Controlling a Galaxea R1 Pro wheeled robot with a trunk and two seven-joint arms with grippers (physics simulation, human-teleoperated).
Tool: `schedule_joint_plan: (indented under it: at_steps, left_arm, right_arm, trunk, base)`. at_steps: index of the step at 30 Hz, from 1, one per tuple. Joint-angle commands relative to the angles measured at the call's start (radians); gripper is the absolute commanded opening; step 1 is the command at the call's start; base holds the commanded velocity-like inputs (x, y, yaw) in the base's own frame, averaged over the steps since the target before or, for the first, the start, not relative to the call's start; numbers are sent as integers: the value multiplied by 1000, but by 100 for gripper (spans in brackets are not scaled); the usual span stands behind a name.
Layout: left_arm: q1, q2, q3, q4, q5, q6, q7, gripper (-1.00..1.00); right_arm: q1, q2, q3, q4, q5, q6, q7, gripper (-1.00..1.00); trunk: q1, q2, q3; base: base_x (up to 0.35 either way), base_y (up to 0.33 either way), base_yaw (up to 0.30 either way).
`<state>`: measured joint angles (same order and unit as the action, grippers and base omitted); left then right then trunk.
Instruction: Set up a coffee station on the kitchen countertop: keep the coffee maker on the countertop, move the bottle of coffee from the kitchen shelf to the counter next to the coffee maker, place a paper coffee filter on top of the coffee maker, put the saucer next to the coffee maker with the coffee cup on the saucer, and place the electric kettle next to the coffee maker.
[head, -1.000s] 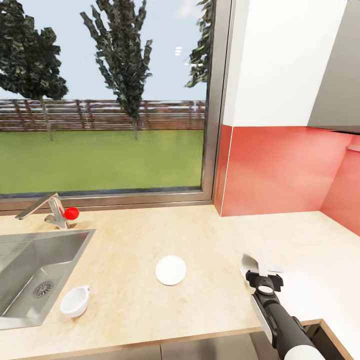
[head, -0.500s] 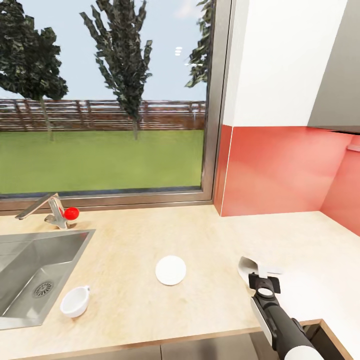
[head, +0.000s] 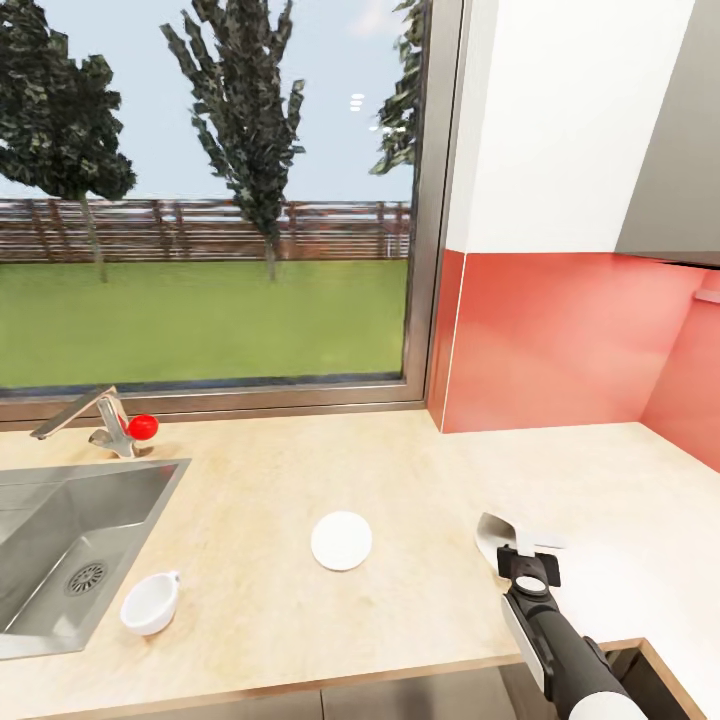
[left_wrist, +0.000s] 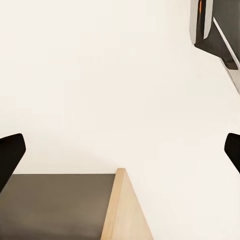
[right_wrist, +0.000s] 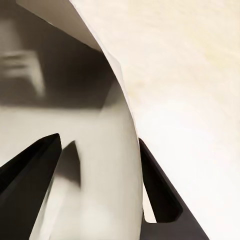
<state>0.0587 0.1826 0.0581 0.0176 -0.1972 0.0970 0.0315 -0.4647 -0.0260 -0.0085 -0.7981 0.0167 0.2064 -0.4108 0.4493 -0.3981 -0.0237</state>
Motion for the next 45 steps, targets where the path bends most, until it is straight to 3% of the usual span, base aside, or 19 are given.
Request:
schedule_joint_plan:
  at_steps: [1,13,19,24,28,32,36,39,45]
  left_arm:
    - [0,0,6,-1,-10,3,2,100]
    - [0,1,6,-2,-10,3,2,100]
    - [0,1,5,-2,-10,3,3,100]
    - [0,3,3,-3,-12,0,5,100]
    - [0,4,1,-4,-13,0,5,100]
    - [-1,5,3,-6,-13,2,5,100]
    - [-2,0,5,-10,-13,4,6,100]
    - [-2,-1,7,-11,-10,4,7,100]
    - [-3,0,9,-13,-8,4,9,100]
  right_arm:
    - [0,0,2,-1,-7,7,-1,-100]
    - [-1,2,1,-24,-9,11,0,-100]
    - [-1,7,2,-175,-10,24,0,-100]
    - [-1,27,11,-321,-11,116,0,-100]
    - [-1,37,78,-441,-11,194,1,-100]
    - [-1,39,222,-575,-12,235,1,-100]
    - [-1,42,321,-635,-14,283,1,-100]
    - [-2,58,344,-677,-16,325,1,-100]
    - [-1,151,358,-698,-19,354,1,-100]
  trunk:
    - [1,-2,-2]
    - [1,-2,-2]
    - [1,-2,-2]
    - [1,-2,-2]
    - [1,-2,-2]
    - [1,-2,-2]
    - [1,-2,-2]
    - [1,-2,-2]
    - [1,-2,-2]
  base:
    - [0,0,0]
    - [0,0,0]
    - [0,0,0]
    - [0,0,0]
    - [0,0,0]
    - [0,0,0]
    - [0,0,0]
    - [0,0,0]
    - [-134,0,0]
